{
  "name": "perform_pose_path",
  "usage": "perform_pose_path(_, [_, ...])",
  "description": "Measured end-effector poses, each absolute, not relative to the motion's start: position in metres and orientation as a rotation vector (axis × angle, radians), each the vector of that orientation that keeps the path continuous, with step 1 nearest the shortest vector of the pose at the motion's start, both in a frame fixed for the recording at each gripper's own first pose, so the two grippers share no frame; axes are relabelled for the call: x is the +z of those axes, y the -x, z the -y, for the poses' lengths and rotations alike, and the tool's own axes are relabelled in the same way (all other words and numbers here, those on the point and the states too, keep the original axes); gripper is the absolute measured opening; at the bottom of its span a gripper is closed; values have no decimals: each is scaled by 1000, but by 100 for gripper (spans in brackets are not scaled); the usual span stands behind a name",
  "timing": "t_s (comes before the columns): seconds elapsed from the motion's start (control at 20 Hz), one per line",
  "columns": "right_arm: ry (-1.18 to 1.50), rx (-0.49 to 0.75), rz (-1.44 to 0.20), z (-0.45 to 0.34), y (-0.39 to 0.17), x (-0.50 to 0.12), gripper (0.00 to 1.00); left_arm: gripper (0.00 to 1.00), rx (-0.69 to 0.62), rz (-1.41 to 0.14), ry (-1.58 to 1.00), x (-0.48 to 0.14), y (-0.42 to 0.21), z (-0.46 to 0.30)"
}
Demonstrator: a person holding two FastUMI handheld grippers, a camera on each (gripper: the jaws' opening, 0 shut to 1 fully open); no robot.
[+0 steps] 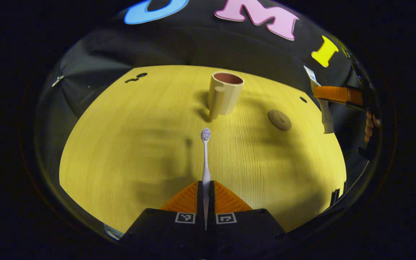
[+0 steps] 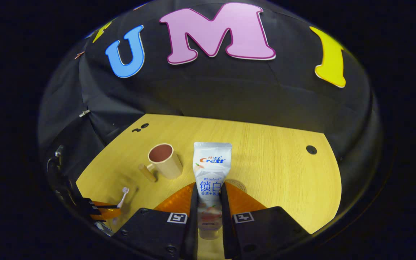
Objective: Put the toothbrush and toothpaste on the desktop into the cup, then pick up the cup and place it on the coaster on the desktop.
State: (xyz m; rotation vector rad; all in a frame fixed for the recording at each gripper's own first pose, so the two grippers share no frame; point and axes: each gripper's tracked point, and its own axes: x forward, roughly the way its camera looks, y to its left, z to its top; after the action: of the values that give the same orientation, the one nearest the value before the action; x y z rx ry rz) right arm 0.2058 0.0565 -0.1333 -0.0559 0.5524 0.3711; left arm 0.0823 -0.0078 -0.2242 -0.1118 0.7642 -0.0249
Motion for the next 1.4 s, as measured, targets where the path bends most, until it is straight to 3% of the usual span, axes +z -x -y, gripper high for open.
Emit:
perform_pose_path(0.7, [21,547,-261,-192,-285,-75,31,6,25,-582,252,-182,-58,-21])
perform_pose_path(1.35, [42,631,-209,-260,-317,-125,31,6,8,-419,325,-162,-67,-17])
perform_pose_path(1.4, [49,641,-211,-264,-317,-131,27,6,4,-419,327,-163,-65,-16])
